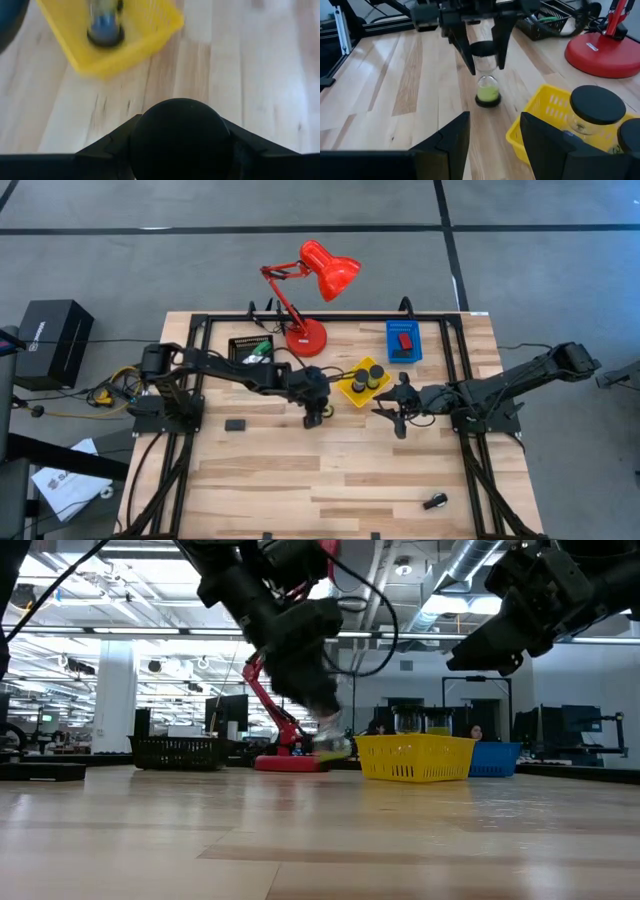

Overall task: Pick & Place Office items
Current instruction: Put the light green hourglass into the yellow bin

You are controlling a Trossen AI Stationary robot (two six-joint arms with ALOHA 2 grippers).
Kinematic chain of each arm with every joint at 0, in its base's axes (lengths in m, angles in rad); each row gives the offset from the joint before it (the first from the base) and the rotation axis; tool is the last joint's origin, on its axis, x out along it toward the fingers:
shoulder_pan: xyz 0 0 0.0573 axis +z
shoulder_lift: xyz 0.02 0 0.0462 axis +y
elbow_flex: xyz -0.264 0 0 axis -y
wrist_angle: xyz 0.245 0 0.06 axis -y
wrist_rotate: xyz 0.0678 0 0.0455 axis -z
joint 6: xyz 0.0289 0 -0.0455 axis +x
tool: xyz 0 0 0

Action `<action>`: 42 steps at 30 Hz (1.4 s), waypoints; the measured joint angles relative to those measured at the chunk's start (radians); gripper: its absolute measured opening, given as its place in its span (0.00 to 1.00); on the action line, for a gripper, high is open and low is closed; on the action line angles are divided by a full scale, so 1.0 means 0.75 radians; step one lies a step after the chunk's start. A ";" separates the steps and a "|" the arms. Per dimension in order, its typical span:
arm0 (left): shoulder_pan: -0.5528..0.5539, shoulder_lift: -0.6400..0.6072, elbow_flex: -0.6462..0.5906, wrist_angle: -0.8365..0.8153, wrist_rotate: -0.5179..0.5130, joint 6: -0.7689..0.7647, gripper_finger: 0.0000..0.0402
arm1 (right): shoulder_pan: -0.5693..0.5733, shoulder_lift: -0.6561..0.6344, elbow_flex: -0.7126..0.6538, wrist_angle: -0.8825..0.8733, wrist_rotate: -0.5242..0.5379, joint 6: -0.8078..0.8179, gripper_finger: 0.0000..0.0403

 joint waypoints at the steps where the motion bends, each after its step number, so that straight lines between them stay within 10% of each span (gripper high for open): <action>1: 0.001 0.004 -0.001 -0.030 -0.001 0.000 0.49 | 0.000 0.000 0.000 0.002 0.000 0.000 0.41; 23: 0.009 0.011 -0.001 -0.005 -0.084 0.041 0.63 | 0.000 0.000 0.000 0.006 0.000 0.014 0.41; 42: -0.021 -0.573 -0.036 0.030 -0.108 0.004 0.60 | -0.126 0.001 0.001 0.084 -0.018 -0.043 0.41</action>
